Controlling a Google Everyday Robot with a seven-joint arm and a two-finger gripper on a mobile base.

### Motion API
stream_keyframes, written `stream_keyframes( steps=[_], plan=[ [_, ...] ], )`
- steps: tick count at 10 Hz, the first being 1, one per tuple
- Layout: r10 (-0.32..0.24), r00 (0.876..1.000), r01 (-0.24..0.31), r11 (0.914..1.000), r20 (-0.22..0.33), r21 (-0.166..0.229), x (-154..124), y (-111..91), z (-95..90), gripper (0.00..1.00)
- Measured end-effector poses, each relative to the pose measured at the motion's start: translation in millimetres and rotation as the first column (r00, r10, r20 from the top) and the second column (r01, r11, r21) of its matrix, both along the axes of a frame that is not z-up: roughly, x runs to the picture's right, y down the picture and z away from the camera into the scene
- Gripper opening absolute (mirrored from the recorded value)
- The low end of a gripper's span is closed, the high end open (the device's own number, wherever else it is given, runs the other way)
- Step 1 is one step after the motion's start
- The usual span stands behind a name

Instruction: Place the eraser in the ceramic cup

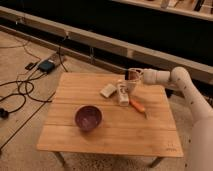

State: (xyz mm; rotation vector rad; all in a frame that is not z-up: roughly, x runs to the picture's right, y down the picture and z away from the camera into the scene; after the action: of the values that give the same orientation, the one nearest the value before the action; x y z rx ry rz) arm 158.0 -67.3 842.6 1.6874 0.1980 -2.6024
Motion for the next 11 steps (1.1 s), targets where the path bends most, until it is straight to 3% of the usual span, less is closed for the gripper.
stream_keyframes(
  steps=[8, 11],
  plan=[
    [0.009, 1.000, -0.009, 0.9999, 0.000, -0.005, 1, -1, 0.1, 0.00],
    [0.105, 0.994, -0.103, 0.9911, 0.015, -0.083, 11, -5, 4.2, 0.00]
  ],
)
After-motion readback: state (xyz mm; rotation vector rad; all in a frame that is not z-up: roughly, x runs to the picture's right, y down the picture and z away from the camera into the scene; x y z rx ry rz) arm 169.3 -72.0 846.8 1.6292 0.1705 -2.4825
